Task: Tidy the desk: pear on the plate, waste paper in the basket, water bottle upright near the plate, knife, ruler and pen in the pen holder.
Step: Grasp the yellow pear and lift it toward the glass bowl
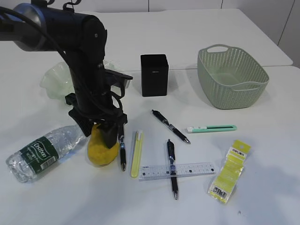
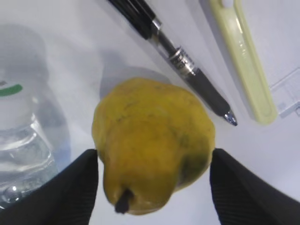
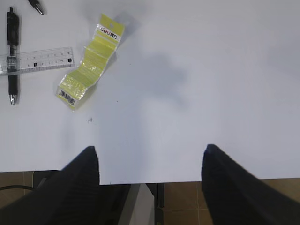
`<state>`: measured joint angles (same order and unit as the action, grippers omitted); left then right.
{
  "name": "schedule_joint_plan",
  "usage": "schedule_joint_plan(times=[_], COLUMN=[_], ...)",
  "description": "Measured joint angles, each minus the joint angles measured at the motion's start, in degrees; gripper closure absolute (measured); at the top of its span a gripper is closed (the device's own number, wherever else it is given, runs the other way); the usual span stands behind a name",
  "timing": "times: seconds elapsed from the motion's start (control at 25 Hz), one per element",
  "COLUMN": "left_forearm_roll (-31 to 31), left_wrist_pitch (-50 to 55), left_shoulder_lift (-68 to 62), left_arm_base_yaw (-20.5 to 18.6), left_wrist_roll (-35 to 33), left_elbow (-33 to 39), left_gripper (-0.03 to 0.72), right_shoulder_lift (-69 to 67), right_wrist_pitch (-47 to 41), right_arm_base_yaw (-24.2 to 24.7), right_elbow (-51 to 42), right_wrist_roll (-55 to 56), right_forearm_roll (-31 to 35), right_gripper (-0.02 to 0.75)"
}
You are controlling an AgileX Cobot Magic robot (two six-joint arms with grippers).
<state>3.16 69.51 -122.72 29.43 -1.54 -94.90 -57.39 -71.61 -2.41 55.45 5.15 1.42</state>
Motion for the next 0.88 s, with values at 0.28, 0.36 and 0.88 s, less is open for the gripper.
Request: schedule_joint_plan(times=[0.28, 0.36, 0.88], left_forearm_roll=[0.0, 0.0, 0.0], left_wrist_pitch=[0.0, 0.0, 0.0], left_shoulder_lift=[0.1, 0.0, -0.2], left_arm_base_yaw=[0.0, 0.0, 0.0], left_wrist_roll=[0.0, 0.0, 0.0], left_elbow=[-1.1, -1.1, -1.1], left_gripper=[0.169, 0.169, 0.293], right_shoulder_lift=[0.0, 0.0, 0.0], right_wrist_pitch=[0.0, 0.0, 0.0], right_arm_base_yaw=[0.0, 0.0, 0.0], right_elbow=[0.0, 0.0, 0.0], right_wrist_roll=[0.0, 0.0, 0.0], right_forearm_roll=[0.0, 0.0, 0.0], right_gripper=[0.205, 0.205, 0.205])
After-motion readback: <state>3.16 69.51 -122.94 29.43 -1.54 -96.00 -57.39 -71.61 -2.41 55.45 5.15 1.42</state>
